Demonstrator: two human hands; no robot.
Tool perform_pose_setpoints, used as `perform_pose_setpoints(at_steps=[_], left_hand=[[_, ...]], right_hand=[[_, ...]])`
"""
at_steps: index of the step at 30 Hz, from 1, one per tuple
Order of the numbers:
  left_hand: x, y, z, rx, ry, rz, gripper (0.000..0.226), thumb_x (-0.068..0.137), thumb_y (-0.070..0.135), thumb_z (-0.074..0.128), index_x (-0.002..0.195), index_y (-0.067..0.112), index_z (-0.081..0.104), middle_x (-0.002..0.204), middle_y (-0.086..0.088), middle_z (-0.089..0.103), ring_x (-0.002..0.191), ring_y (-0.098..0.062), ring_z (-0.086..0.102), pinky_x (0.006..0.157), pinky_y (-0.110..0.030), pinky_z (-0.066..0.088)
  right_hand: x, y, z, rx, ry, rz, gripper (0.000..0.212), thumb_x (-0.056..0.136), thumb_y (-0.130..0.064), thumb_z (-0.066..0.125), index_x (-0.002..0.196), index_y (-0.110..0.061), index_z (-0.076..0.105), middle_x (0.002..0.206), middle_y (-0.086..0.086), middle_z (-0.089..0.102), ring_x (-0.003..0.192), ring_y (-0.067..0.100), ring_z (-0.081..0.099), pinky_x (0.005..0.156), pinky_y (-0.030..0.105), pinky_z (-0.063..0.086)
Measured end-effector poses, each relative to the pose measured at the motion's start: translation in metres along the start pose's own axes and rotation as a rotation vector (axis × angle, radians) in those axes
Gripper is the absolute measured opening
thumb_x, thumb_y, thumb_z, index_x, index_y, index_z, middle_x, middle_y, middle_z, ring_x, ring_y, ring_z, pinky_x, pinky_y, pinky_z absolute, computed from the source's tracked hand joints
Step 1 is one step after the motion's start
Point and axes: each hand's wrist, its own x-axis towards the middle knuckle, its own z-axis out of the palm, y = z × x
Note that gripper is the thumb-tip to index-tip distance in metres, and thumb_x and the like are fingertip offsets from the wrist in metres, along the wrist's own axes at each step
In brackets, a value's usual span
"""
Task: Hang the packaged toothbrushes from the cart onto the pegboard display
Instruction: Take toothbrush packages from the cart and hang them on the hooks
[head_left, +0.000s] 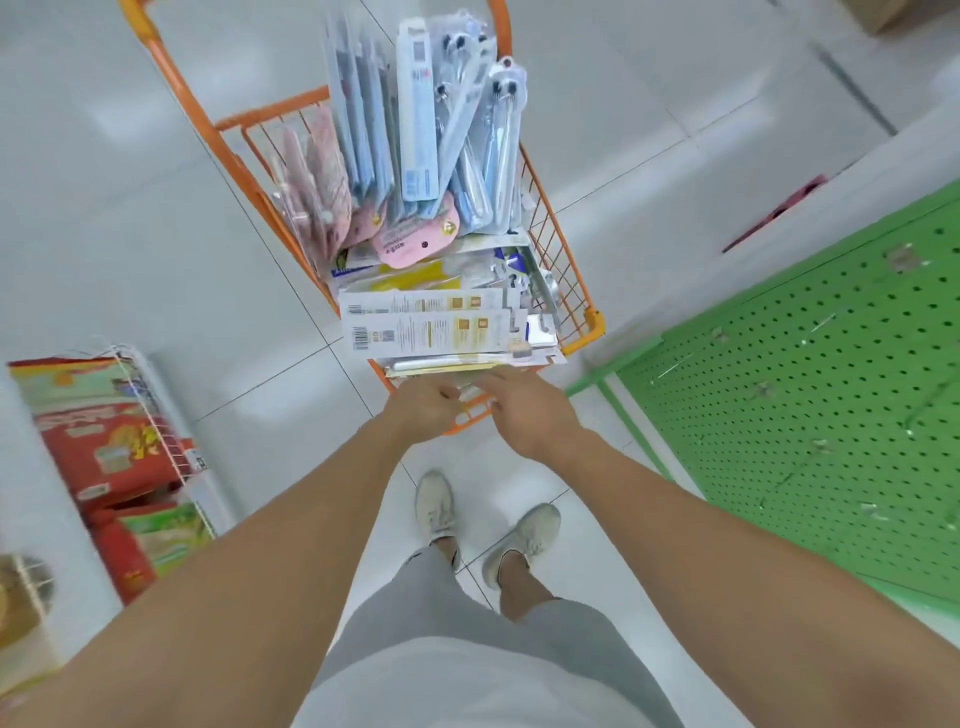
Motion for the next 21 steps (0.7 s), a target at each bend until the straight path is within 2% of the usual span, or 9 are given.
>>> perform_pose_setpoints(at_steps=[2,4,7,9,12,14,16,19,21], left_hand=[[0.000,-0.001,0.000,0.034,-0.020,0.006,0.032,0.093,0.016,0.048,0.116,0.021,0.070,0.127,0.007,0.064,0.119,-0.017,0.054,0.086,-0.023,0.036],[-0.001,-0.001,0.002,0.038,-0.036,-0.001,0.034,0.093,0.016,0.047,0.117,0.024,0.070,0.131,0.010,0.061,0.124,-0.017,0.052,0.088,-0.022,0.033],[-0.003,-0.001,0.005,0.012,-0.072,-0.030,0.033,0.092,0.018,0.048,0.111,0.029,0.073,0.131,0.012,0.061,0.119,-0.014,0.052,0.088,-0.023,0.038],[-0.008,0.001,0.008,-0.033,-0.114,-0.050,0.032,0.093,0.019,0.047,0.109,0.028,0.073,0.127,0.011,0.062,0.116,-0.015,0.054,0.091,-0.026,0.045],[-0.018,0.008,0.014,-0.114,-0.213,-0.080,0.027,0.096,0.021,0.048,0.109,0.024,0.071,0.120,0.005,0.064,0.111,-0.019,0.059,0.096,-0.032,0.050],[-0.024,0.012,0.017,-0.200,-0.296,-0.118,0.018,0.097,0.019,0.053,0.108,0.020,0.067,0.111,0.000,0.064,0.104,-0.019,0.060,0.102,-0.036,0.049],[-0.031,0.017,0.017,-0.290,-0.361,-0.166,0.018,0.097,0.016,0.058,0.114,0.019,0.063,0.103,-0.001,0.066,0.096,-0.018,0.062,0.100,-0.036,0.051],[-0.044,0.030,0.000,-0.365,-0.379,-0.148,0.026,0.100,0.026,0.059,0.121,0.013,0.062,0.110,-0.006,0.073,0.101,-0.022,0.072,0.094,-0.036,0.057],[-0.051,0.046,-0.026,-0.459,-0.314,-0.080,0.026,0.100,0.031,0.058,0.118,0.013,0.063,0.106,-0.009,0.075,0.093,-0.023,0.074,0.082,-0.031,0.059]], right_hand=[[-0.002,0.001,0.005,-0.044,-0.054,0.019,0.043,0.095,-0.011,0.052,0.135,-0.025,0.054,0.143,-0.005,0.049,0.120,0.026,0.056,0.084,0.039,0.054],[-0.004,0.002,0.006,-0.063,-0.075,0.040,0.040,0.094,-0.011,0.053,0.133,-0.022,0.054,0.144,-0.005,0.047,0.119,0.026,0.056,0.083,0.036,0.052],[-0.005,0.001,0.002,-0.066,-0.081,0.056,0.035,0.096,-0.016,0.054,0.130,-0.020,0.057,0.137,-0.001,0.051,0.117,0.027,0.057,0.078,0.033,0.043],[-0.005,0.000,-0.003,-0.077,-0.128,0.088,0.030,0.096,-0.017,0.053,0.125,-0.020,0.060,0.128,0.002,0.057,0.113,0.027,0.060,0.078,0.033,0.044],[-0.005,0.004,-0.008,-0.130,-0.213,0.106,0.018,0.097,-0.022,0.052,0.107,-0.017,0.066,0.108,0.003,0.063,0.102,0.027,0.062,0.071,0.032,0.042],[-0.008,0.006,-0.011,-0.174,-0.284,0.094,0.018,0.098,-0.028,0.053,0.103,-0.016,0.066,0.106,0.004,0.063,0.095,0.026,0.059,0.070,0.032,0.042],[-0.012,0.006,-0.015,-0.203,-0.368,0.083,0.024,0.099,-0.031,0.054,0.109,-0.014,0.066,0.113,0.006,0.064,0.096,0.025,0.059,0.072,0.032,0.044],[-0.013,0.003,-0.037,-0.093,-0.577,0.082,0.031,0.101,-0.029,0.054,0.125,-0.010,0.065,0.112,0.010,0.066,0.091,0.027,0.067,0.076,0.035,0.056],[-0.009,0.000,-0.065,0.148,-0.561,0.103,0.027,0.102,-0.024,0.055,0.121,-0.009,0.066,0.104,0.013,0.071,0.077,0.027,0.071,0.078,0.037,0.061]])
